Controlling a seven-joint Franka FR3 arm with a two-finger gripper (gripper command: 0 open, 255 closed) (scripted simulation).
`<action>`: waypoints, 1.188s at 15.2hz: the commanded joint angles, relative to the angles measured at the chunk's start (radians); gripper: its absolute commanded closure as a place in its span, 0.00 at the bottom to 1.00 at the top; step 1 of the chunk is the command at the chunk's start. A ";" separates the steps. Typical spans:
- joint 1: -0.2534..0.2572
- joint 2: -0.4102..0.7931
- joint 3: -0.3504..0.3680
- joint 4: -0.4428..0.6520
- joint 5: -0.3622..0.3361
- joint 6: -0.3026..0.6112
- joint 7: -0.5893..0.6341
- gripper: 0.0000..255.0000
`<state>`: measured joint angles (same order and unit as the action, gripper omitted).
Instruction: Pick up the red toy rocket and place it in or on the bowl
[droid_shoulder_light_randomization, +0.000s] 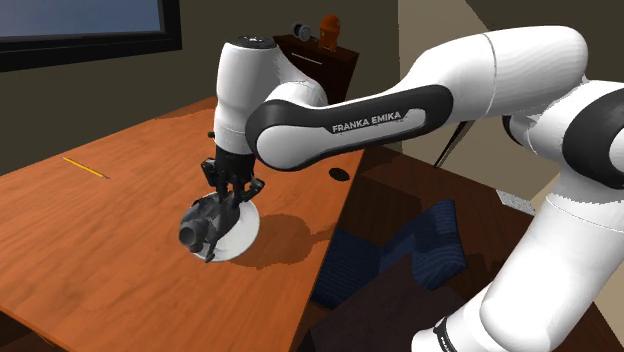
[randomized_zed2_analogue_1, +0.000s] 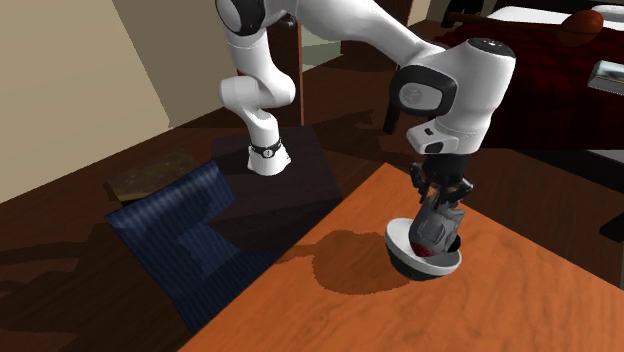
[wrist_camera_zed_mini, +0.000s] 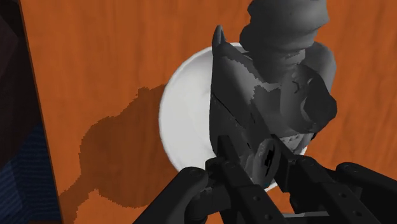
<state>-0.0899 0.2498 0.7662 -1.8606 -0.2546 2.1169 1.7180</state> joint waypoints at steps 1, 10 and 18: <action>0.004 0.016 -0.006 -0.014 -0.014 0.021 0.009 1.00; 0.010 0.035 -0.014 -0.035 -0.033 0.055 0.022 1.00; 0.003 0.015 -0.006 -0.023 -0.014 0.029 0.010 0.00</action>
<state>-0.0828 0.2762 0.7552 -1.8908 -0.2799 2.1592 1.7364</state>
